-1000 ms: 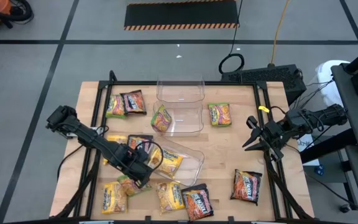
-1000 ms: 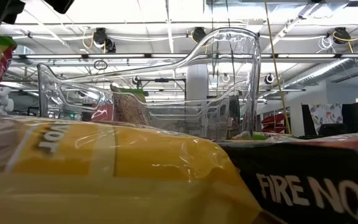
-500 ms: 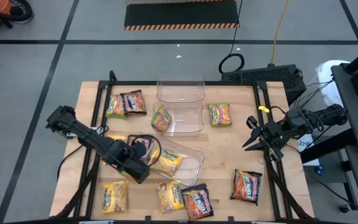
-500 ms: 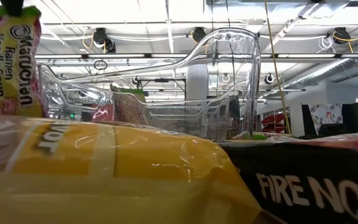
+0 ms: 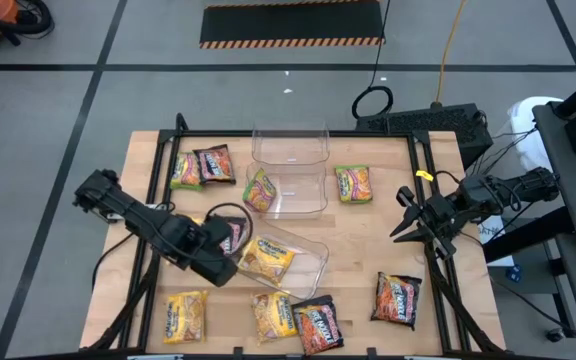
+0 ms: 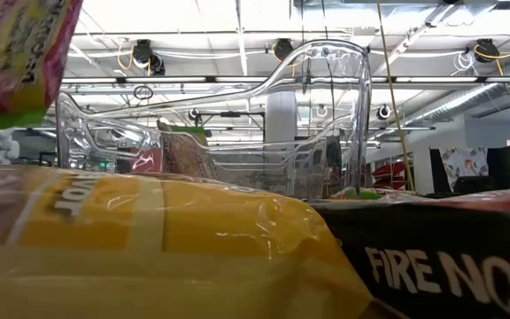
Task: Sort Maruchan noodles
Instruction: Put the green noodle pack into the center transparent bin
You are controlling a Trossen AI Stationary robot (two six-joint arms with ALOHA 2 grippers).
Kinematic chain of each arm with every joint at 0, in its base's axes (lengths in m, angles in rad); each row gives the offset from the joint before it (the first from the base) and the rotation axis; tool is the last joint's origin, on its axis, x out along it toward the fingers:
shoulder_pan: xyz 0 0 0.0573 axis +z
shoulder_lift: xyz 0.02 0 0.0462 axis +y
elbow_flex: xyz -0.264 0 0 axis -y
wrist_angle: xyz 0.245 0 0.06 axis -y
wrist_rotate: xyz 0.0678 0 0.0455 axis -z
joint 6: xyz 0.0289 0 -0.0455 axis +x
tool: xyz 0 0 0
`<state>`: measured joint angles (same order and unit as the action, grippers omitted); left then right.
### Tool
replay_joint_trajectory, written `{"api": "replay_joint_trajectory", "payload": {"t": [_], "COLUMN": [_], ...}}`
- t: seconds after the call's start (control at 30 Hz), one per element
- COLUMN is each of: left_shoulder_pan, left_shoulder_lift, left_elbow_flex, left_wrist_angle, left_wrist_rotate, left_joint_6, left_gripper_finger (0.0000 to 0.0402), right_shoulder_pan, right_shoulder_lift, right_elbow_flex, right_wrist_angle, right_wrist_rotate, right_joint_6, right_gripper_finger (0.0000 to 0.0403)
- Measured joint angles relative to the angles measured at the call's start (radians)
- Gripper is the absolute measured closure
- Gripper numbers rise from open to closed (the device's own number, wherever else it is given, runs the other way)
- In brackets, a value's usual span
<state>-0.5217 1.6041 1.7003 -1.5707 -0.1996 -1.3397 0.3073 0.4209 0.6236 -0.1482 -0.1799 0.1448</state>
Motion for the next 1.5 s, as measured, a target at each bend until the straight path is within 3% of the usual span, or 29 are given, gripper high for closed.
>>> {"api": "replay_joint_trajectory", "payload": {"t": [0.2, 0.63, 1.07, 1.5], "left_shoulder_pan": [0.028, 0.181, 0.358, 0.487], "left_shoulder_lift": [-0.002, -0.002, -0.002, -0.002], "left_elbow_flex": [0.056, 0.06, 0.06, 0.059], "left_wrist_angle": [0.0, 0.027, 0.369, 0.562], "left_wrist_rotate": [-0.087, -0.113, -0.186, -0.256], "left_joint_6": [0.03, 0.174, 0.484, 0.648], "left_gripper_finger": [0.0402, 0.0402, 0.0402, 0.0402], "right_shoulder_pan": [0.0, 0.0, 0.0, 0.0], "right_shoulder_lift": [0.0, 0.0, 0.0, 0.0], "right_elbow_flex": [0.0, 0.0, 0.0, 0.0], "right_wrist_angle": [0.0, 0.0, 0.0, -0.004], "right_wrist_rotate": [0.0, 0.0, 0.004, 0.005], "right_joint_6": [0.0, 0.0, 0.0, -0.008], "right_gripper_finger": [0.0349, 0.0349, 0.0349, 0.0349]}}
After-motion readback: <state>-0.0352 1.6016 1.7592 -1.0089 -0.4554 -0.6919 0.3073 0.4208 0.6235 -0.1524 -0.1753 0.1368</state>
